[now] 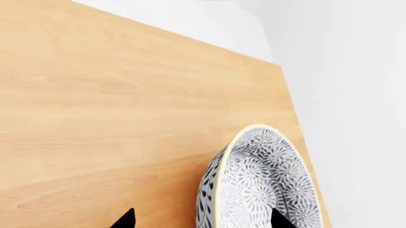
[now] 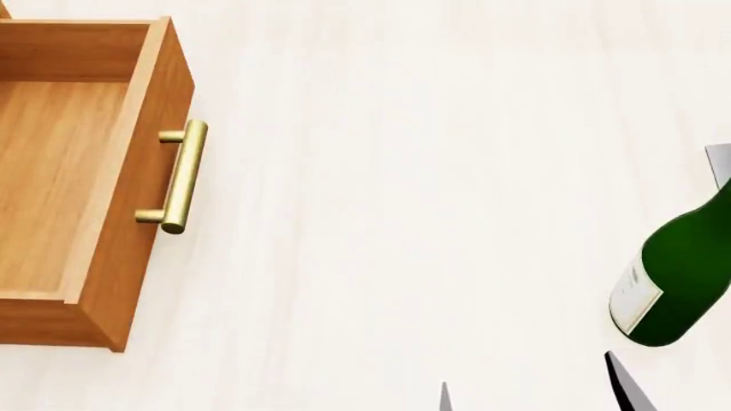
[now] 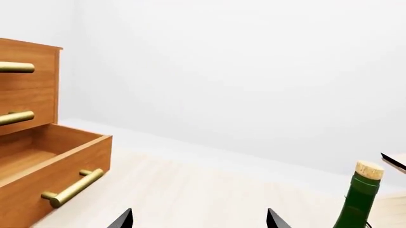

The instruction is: Put the bowl on top of the cabinet.

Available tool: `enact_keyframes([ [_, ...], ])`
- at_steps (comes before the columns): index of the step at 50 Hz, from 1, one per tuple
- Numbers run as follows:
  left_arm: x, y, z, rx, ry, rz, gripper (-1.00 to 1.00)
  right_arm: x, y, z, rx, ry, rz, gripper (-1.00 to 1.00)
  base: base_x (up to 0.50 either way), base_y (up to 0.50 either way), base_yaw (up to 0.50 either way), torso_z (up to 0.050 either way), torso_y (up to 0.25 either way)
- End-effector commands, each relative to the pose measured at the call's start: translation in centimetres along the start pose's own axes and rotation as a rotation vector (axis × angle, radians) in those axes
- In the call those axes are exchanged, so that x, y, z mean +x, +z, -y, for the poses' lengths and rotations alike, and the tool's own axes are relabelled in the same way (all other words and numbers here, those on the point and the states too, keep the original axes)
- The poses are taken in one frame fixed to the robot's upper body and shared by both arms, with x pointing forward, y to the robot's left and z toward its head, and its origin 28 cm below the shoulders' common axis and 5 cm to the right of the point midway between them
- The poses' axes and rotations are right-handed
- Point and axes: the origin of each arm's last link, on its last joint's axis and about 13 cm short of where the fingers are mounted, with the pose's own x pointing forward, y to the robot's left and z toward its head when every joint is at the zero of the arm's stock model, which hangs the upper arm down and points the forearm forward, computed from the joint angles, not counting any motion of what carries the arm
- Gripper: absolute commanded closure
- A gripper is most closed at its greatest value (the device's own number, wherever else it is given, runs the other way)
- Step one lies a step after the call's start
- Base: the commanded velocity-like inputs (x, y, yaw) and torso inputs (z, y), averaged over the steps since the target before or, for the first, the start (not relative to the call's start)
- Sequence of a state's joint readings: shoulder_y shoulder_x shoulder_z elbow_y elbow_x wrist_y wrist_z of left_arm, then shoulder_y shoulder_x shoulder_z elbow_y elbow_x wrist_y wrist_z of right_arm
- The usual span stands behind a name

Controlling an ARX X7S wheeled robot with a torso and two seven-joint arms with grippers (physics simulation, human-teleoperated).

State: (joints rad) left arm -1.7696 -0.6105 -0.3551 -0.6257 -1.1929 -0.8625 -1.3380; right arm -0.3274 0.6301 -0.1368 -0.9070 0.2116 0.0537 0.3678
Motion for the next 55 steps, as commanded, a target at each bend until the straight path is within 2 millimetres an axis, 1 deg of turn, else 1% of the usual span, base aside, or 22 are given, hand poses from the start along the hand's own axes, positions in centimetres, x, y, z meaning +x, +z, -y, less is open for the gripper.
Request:
enact_keyframes([
  [1, -0.2, -0.2, 0.3, 0.011, -0.001, 0.009, -1.0, 0.1, -0.2, 0.2, -0.023, 0.005, -0.004, -1.0, 0.0, 0.0, 0.0, 0.0, 0.0],
  [7, -1.2, 0.2, 0.2, 0.011, -0.007, 0.016, -1.0, 0.1, -0.3, 0.2, -0.022, 0.004, -0.005, -1.0, 0.0, 0.0, 0.0, 0.0, 0.0],
  [9, -2.3, 0.5, 0.4, 0.012, -0.027, 0.027, -1.0, 0.2, -0.3, 0.2, -0.022, 0.005, -0.005, -1.0, 0.0, 0.0, 0.0, 0.0, 0.0],
  [12, -3.1, 0.6, 0.6, 0.018, -0.043, 0.038, -1.0, 0.2, -0.2, 0.2, -0.022, 0.006, -0.004, -1.0, 0.0, 0.0, 0.0, 0.0, 0.0],
  [13, -3.9, 0.8, 0.7, 0.02, -0.059, 0.046, -1.0, 0.1, -0.2, 0.2, -0.022, 0.005, -0.005, -1.0, 0.0, 0.0, 0.0, 0.0, 0.0],
  [14, -3.9, 0.8, 0.7, 0.02, -0.059, 0.046, -1.0, 0.1, -0.2, 0.2, -0.022, 0.005, -0.005, -1.0, 0.0, 0.0, 0.0, 0.0, 0.0],
  [16, -5.0, 1.1, 0.8, 0.018, -0.069, 0.067, -1.0, 0.1, -0.2, 0.2, -0.023, 0.006, -0.003, -1.0, 0.0, 0.0, 0.0, 0.0, 0.0],
  [22, -6.8, 1.4, 0.6, 0.011, -0.097, 0.099, -1.0, 0.1, -0.3, 0.2, -0.02, 0.007, -0.004, -1.0, 0.0, 0.0, 0.0, 0.0, 0.0],
  [29, -9.8, 1.8, 0.4, -0.009, -0.197, 0.161, -1.0, 0.2, -0.2, 0.1, -0.02, 0.009, -0.003, -1.0, 0.0, 0.0, 0.0, 0.0, 0.0],
  [30, -10.6, 1.7, 0.2, 0.002, -0.234, 0.182, -1.0, 0.2, -0.2, 0.1, -0.02, 0.009, -0.003, -1.0, 0.0, 0.0, 0.0, 0.0, 0.0],
  [32, -11.5, 1.2, -0.1, 0.026, -0.272, 0.209, -1.0, 0.2, -0.2, 0.1, -0.019, 0.01, -0.002, -1.0, 0.0, 0.0, 0.0, 0.0, 0.0],
  [37, -12.8, -1.0, -1.6, 0.093, -0.371, 0.297, -1.0, 0.1, -0.2, 0.2, -0.019, 0.004, 0.001, -1.0, 0.0, 0.0, 0.0, 0.0, 0.0],
  [39, -13.4, -2.2, -2.8, 0.112, -0.423, 0.339, -1.0, 0.1, -0.2, 0.3, -0.019, 0.0, 0.002, -1.0, 0.0, 0.0, 0.0, 0.0, 0.0],
  [41, -13.3, -3.2, -3.4, 0.136, -0.467, 0.34, -1.0, 0.1, -0.1, 0.3, -0.021, -0.004, 0.005, -1.0, 0.0, 0.0, 0.0, 0.0, 0.0],
  [43, -13.3, -4.6, -4.8, 0.142, -0.554, 0.356, -1.0, 0.1, -0.1, 0.4, -0.032, -0.015, 0.015, -1.0, 0.0, 0.0, 0.0, 0.0, 0.0],
  [46, -12.8, -7.0, -7.3, 0.209, -0.618, 0.409, -1.0, 0.0, -0.1, 0.4, -0.046, -0.029, 0.024, -1.0, 0.0, 0.0, 0.0, 0.0, 0.0],
  [49, -13.1, -8.4, -9.7, 0.223, -0.631, 0.452, -1.0, 0.1, 0.1, 0.6, -0.051, -0.049, 0.036, -1.0, 0.0, 0.0, 0.0, 0.0, 0.0],
  [50, -12.9, -9.7, -11.1, 0.249, -0.641, 0.535, -1.0, 0.1, 0.2, 0.7, -0.054, -0.068, 0.045, -1.0, 0.0, 0.0, 0.0, 0.0, 0.0],
  [51, -12.7, -10.2, -11.7, 0.252, -0.645, 0.568, -1.0, 0.2, 0.3, 0.8, -0.062, -0.077, 0.053, -1.0, 0.0, 0.0, 0.0, 0.0, 0.0],
  [52, -12.5, -10.7, -12.3, 0.253, -0.658, 0.553, -1.0, 0.2, 0.4, 0.8, -0.066, -0.082, 0.06, -1.0, 0.0, 0.0, 0.0, 0.0, 0.0],
  [54, -12.3, -11.8, -13.5, 0.254, -0.664, 0.601, -1.0, 0.3, 0.7, 1.0, -0.075, -0.11, 0.076, -1.0, 0.0, 0.0, 0.0, 0.0, 0.0],
  [55, -12.2, -12.7, -14.8, 0.247, -0.7, 0.607, -1.0, 0.4, 1.1, 1.2, -0.085, -0.139, 0.098, -1.0, 0.0, 0.0, 0.0, 0.0, 0.0],
])
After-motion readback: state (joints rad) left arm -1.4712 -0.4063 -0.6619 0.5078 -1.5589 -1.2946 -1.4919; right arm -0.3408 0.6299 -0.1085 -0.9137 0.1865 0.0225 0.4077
